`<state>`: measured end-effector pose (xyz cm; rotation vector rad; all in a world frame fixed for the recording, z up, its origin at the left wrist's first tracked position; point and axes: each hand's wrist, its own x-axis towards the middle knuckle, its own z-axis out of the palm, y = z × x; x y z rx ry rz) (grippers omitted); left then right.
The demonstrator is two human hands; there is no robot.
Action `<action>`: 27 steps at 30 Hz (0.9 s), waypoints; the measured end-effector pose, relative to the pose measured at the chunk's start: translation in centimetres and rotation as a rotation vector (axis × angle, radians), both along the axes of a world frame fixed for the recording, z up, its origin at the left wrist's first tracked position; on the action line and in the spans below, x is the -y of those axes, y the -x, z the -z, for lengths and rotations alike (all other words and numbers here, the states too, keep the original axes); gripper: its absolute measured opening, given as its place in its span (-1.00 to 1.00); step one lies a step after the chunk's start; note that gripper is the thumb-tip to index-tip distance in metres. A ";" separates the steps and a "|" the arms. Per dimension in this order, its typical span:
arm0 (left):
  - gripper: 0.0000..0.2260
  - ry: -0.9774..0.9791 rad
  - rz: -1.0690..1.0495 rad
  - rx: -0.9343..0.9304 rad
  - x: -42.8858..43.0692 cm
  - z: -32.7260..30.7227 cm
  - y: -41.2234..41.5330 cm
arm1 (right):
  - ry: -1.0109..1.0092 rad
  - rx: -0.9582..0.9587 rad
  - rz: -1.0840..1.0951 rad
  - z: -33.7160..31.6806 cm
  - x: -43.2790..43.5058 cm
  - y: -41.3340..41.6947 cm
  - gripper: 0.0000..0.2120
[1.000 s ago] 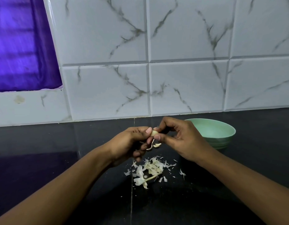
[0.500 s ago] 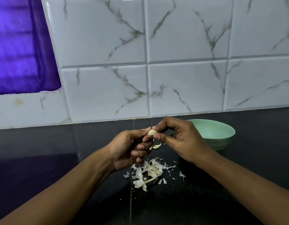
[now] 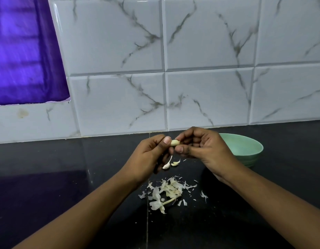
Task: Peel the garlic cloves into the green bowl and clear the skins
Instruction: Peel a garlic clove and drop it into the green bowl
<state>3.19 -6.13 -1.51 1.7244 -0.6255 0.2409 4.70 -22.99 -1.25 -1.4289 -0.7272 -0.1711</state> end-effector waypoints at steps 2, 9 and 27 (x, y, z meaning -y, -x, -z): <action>-0.66 0.000 -0.005 0.055 0.0 0.1 0.0 | -0.019 -0.023 -0.027 -0.1 0.0 0.3 -0.83; -0.67 -0.087 -0.067 0.083 -0.4 0.2 -0.3 | 0.012 -0.023 0.011 -0.1 0.0 0.3 -0.86; -0.92 -0.312 -0.365 0.442 -1.5 -0.7 0.3 | 0.139 0.066 0.115 0.2 0.3 -0.3 -0.83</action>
